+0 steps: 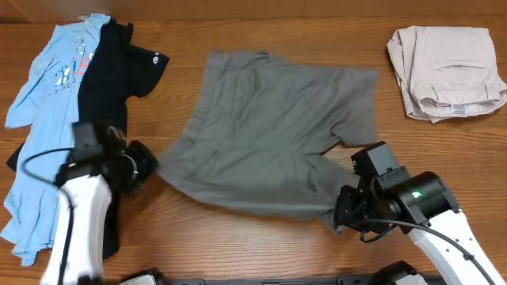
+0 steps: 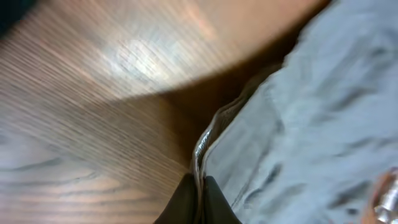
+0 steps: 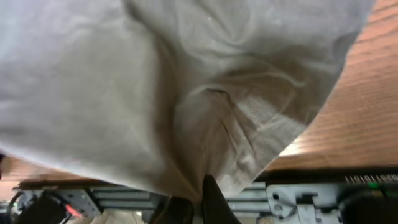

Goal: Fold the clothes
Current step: 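Lift the bottom edge and fold it up onto the waistband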

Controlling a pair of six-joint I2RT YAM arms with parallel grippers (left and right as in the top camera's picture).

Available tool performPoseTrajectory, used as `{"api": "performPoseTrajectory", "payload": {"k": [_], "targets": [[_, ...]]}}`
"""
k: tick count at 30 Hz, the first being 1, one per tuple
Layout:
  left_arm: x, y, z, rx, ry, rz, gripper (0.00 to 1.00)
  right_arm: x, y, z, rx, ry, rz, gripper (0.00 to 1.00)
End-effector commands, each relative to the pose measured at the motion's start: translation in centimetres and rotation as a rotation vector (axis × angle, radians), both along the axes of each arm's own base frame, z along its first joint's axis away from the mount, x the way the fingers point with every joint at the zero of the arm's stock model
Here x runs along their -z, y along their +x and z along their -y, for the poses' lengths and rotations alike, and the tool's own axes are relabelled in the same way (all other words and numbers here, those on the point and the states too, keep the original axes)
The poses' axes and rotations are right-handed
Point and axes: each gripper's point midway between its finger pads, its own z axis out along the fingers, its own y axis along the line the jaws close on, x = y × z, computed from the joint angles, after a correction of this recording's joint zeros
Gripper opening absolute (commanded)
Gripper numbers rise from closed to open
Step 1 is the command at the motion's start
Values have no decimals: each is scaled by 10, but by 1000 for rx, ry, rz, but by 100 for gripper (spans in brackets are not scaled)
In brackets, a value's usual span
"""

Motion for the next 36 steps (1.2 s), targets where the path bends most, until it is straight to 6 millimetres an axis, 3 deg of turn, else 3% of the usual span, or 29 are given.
{"api": "performPoseTrajectory", "payload": {"k": [1, 6, 13, 16, 18, 19, 23, 31, 36], "targets": [[-64, -1, -9, 59, 104, 174, 4, -33, 7, 8, 20, -20, 82, 4], [-102, -32, -12, 42, 206, 238, 4, -59, -4, 16, 23, -40, 81, 4], [-123, -67, -3, 44, 247, 288, 4, -89, -24, 21, 22, -2, 130, 4], [-128, -73, -5, 31, 270, 295, 4, -95, -20, 25, 26, -13, 181, 4], [-129, -72, -9, 21, 288, 298, 4, -98, -6, 21, -6, -10, 240, 4], [-128, -70, -15, 5, 314, 287, 4, -101, 17, 13, -33, 3, 302, 4], [-122, -61, -28, -22, 356, 255, 4, -94, 73, 2, -40, -43, 386, 4], [-106, -23, -50, -52, 391, 225, 4, -53, 157, 9, 26, -242, 423, 4], [-93, 9, -60, -69, 382, 232, 4, -53, 201, 17, 39, -250, 525, 4]]}}
